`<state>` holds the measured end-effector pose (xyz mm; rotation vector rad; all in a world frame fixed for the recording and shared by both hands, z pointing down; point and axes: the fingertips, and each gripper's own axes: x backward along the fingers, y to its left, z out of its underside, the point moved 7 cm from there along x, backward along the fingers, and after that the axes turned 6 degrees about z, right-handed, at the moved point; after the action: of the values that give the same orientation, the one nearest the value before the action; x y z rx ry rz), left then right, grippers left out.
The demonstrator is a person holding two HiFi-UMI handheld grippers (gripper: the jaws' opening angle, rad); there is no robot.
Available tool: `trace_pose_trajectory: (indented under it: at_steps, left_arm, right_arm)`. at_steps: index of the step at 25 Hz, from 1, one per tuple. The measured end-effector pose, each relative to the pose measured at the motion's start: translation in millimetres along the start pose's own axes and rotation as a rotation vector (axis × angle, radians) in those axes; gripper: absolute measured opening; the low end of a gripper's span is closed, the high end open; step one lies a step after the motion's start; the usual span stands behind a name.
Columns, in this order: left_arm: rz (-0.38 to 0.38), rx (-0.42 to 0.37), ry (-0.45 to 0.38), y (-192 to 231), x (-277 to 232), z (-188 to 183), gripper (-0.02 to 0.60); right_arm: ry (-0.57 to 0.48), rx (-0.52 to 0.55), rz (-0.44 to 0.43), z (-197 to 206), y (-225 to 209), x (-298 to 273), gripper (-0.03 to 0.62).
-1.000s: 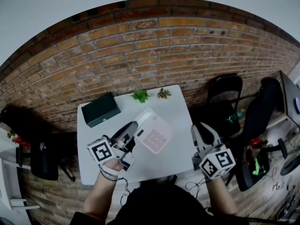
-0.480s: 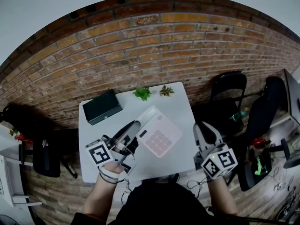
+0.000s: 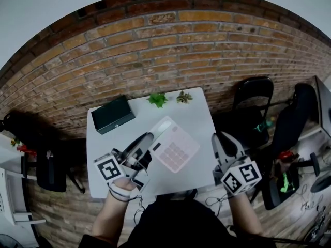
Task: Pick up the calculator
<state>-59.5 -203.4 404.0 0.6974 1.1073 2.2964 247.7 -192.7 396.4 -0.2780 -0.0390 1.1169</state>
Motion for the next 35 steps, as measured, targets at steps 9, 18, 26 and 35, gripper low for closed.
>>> trace_pose_trajectory:
  at_steps: [9, 18, 26, 35]
  left_arm:
    - [-0.021, 0.024, -0.013, 6, 8, 9, 0.049]
    - [-0.026, 0.025, -0.02, 7, 13, 10, 0.049]
    - [-0.027, 0.029, -0.022, 7, 17, 10, 0.049]
    - [-0.022, 0.031, -0.025, 5, 27, 5, 0.049]
  right_arm:
    - [0.001, 0.014, -0.01, 0, 1, 2, 0.052]
    - [0.001, 0.025, -0.012, 0, 6, 5, 0.052]
    - [0.004, 0.027, 0.0, 3, 6, 7, 0.054]
    - [0.003, 0.044, 0.007, 1, 16, 9, 0.052]
